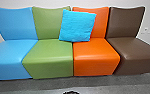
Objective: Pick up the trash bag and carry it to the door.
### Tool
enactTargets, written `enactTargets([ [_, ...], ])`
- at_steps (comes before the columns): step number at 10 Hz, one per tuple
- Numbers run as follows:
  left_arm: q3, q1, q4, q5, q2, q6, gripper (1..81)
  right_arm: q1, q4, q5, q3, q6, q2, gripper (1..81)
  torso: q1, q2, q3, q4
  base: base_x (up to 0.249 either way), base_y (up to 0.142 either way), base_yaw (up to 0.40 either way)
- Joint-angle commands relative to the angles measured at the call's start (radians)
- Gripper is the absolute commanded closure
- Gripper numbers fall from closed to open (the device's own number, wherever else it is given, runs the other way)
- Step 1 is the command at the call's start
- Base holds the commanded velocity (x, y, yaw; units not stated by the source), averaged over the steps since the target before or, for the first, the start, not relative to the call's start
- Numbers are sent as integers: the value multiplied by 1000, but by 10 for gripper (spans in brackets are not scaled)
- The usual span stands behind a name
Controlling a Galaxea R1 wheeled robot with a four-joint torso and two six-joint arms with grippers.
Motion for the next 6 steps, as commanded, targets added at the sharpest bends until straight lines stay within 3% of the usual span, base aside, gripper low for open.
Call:
enactTargets([
  [1, -2, -79, 14, 70, -1, 2, 811, 67, 18, -42, 28, -1, -50, 10, 0, 0, 0, 0, 0, 0, 0],
  [2, -2, -78, 12, 71, -2, 2, 811, 66, 18, -42, 28, -1, -50, 10, 0, 0, 0, 0, 0, 0, 0],
  [3, 1, -79, 12, 73, 1, 3, 811, 66, 18, -42, 28, -1, -49, 10, -64, 100, 0, 0, 0, 0, 0],
  [5, 4, -78, 15, 74, -2, 9, 811, 63, 16, -42, 28, -1, -49, 10, -69, 107, 0, 0, 0, 0, 0],
  [6, 4, -78, 14, 77, -6, 34, 811, 61, 16, -42, 27, -1, -47, 10, -82, 129, 0, 0, 0, 0, 0],
])
